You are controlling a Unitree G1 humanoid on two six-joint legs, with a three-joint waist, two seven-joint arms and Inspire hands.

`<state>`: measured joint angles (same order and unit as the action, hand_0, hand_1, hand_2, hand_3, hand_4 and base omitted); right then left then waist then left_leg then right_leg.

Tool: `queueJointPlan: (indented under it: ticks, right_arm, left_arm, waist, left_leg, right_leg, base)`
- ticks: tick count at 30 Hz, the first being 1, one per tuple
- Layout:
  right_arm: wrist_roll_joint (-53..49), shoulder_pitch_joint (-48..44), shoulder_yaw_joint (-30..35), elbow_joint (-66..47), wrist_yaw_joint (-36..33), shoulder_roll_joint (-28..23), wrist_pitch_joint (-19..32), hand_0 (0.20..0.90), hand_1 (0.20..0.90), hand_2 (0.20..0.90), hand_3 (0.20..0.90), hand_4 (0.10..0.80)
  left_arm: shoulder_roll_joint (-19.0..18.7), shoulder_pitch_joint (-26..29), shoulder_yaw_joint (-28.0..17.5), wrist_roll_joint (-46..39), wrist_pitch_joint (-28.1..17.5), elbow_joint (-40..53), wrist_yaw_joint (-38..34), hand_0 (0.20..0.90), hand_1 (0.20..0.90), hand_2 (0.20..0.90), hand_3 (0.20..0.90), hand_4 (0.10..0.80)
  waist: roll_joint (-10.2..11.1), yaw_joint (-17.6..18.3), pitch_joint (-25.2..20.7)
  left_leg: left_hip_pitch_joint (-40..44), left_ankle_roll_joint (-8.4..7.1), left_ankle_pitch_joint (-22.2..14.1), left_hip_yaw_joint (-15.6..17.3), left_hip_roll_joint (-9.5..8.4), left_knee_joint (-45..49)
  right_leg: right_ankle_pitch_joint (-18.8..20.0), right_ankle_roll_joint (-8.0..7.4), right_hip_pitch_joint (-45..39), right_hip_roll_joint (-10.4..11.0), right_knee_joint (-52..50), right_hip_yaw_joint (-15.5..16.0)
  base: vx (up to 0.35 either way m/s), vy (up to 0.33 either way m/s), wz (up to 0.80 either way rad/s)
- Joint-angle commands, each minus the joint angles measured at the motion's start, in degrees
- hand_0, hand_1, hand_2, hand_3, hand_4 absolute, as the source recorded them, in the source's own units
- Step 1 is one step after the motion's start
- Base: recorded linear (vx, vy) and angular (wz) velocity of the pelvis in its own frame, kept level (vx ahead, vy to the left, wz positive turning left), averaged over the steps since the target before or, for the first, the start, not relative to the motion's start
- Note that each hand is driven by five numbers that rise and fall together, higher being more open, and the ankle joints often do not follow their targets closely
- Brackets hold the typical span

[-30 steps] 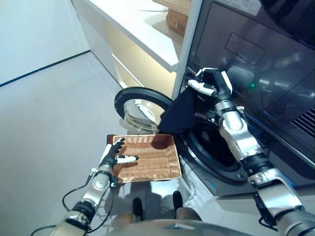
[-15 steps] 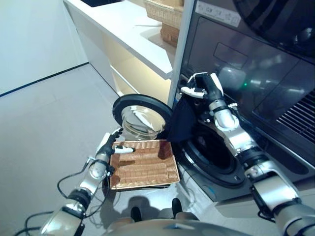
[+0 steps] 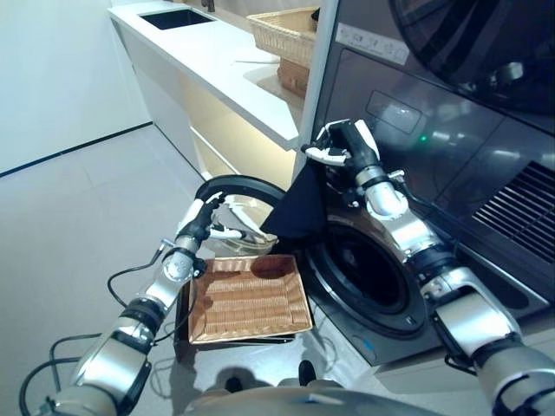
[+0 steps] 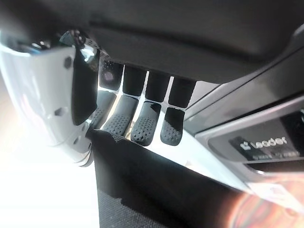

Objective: Pick up the clothes and place them into the washing machine

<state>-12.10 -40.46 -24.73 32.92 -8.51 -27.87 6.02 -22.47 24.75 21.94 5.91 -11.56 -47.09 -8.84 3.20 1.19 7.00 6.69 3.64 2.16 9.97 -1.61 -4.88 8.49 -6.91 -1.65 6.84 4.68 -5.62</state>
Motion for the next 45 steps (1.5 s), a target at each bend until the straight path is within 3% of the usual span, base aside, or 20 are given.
queueJointPlan:
  ticks: [1, 23, 45]
  right_arm:
    - [-0.6, -10.1, 1.1, 1.7, -0.8, 0.3, 4.0, 0.2, 0.2, 0.2, 0.2, 0.3]
    - [0.4, -14.0, -2.8, -2.7, 0.4, 4.0, 3.5, 0.2, 0.2, 0.2, 0.2, 0.3]
    - [-1.1, -11.3, -5.3, -11.4, 2.8, 7.6, 4.0, 0.2, 0.2, 0.2, 0.2, 0.3]
  left_arm:
    - [0.0, 8.3, 5.5, 0.0, -3.2, 0.5, -0.6, 0.9, 0.9, 0.9, 0.9, 0.8]
    - [6.4, 13.2, 9.4, -3.7, -2.4, 0.0, 0.2, 0.9, 0.9, 0.9, 0.9, 0.8]
    - [14.9, 11.1, 13.1, -7.9, -2.1, -1.2, 2.2, 0.9, 0.9, 0.9, 0.9, 0.8]
  waist:
    - [-1.3, -0.7, -8.9]
    - [-0.7, 0.2, -8.9]
    - [-0.2, 1.1, -8.5]
  left_leg:
    - [0.4, -3.71, -3.4, -1.3, -0.31, 1.3]
    - [0.4, -3.76, -2.7, -1.3, 0.08, 1.0]
    - [0.5, -3.55, -2.5, -1.4, 0.17, 1.0]
  right_leg:
    - [-6.6, -0.92, -0.5, -1.3, -6.9, 0.8]
    - [-6.6, -0.53, -0.1, -1.7, -7.1, 0.4]
    - [-7.0, -0.02, -0.1, -2.1, -7.8, 0.3]
  base:
    - [0.0, 0.0, 0.0]
    - [0.0, 0.0, 0.0]
    - [0.0, 0.0, 0.0]
